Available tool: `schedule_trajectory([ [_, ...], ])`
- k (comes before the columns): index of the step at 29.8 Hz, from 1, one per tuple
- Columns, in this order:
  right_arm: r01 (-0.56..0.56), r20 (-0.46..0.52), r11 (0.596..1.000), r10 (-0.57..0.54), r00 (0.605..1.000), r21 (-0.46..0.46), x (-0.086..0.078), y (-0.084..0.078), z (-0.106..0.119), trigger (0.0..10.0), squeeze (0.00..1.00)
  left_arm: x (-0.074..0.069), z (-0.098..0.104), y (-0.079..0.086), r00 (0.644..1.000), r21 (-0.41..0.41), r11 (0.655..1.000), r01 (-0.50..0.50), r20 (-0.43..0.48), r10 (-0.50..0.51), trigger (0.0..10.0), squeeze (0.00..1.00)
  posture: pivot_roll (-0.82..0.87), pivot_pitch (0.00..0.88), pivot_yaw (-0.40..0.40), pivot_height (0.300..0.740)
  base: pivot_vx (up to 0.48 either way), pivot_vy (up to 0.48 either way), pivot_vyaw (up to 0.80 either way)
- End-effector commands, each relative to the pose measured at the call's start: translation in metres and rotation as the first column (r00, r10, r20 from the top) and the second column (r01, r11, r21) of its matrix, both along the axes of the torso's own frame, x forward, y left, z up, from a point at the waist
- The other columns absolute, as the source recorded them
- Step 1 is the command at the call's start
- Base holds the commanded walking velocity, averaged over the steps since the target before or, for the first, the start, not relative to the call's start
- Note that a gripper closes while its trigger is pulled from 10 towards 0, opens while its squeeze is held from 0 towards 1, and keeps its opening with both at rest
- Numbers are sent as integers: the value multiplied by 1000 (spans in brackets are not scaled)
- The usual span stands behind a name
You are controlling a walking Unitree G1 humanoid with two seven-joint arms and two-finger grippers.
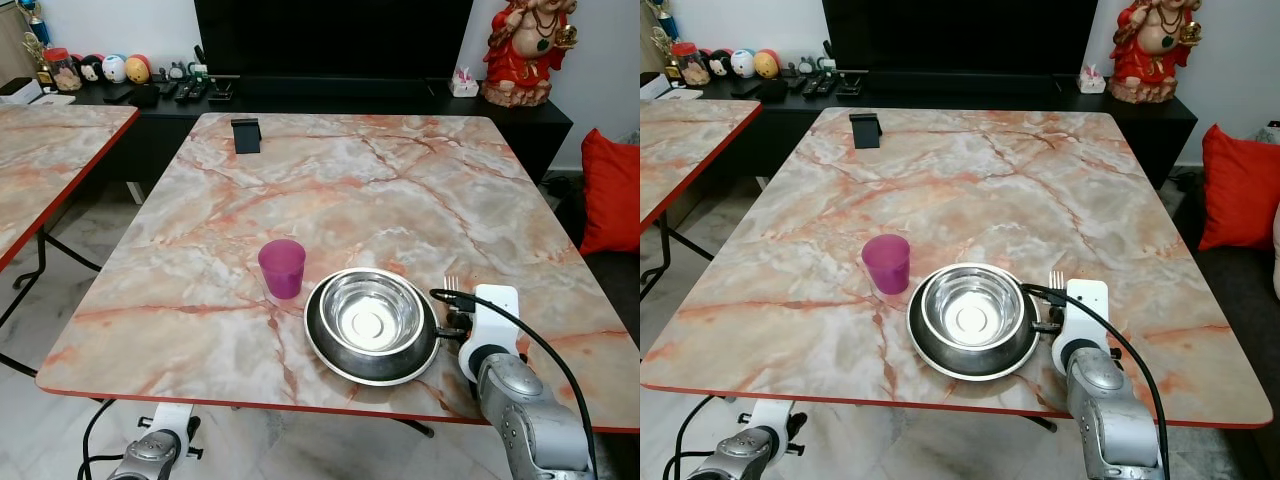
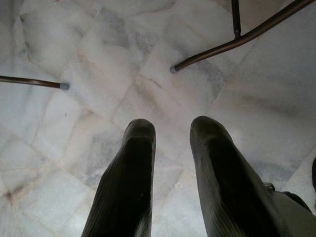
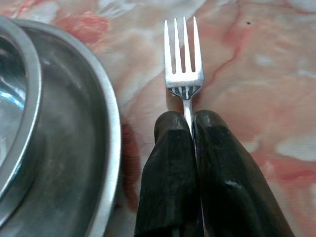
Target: Setting the table
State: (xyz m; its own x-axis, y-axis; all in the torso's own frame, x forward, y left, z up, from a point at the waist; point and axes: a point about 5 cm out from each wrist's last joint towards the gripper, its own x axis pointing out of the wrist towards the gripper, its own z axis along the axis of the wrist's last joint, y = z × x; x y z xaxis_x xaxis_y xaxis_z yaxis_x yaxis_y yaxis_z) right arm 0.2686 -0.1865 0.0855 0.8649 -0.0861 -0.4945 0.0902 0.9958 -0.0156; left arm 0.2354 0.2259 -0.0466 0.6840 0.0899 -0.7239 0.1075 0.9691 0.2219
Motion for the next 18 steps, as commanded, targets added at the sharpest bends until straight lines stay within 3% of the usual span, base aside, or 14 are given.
schedule_trajectory([
  [1,-8,-21,1000,8,1000,8,-2,2,-4,10000,0,-3,-1,4,1000,12,1000,-2,-15,2,10000,0,-31,0,5,740,0,0,0],
  [18,-23,-32,999,23,999,-27,-4,-2,-9,10000,0,-2,0,4,1000,16,1000,6,-13,-6,10000,0,-31,0,10,740,0,0,0],
])
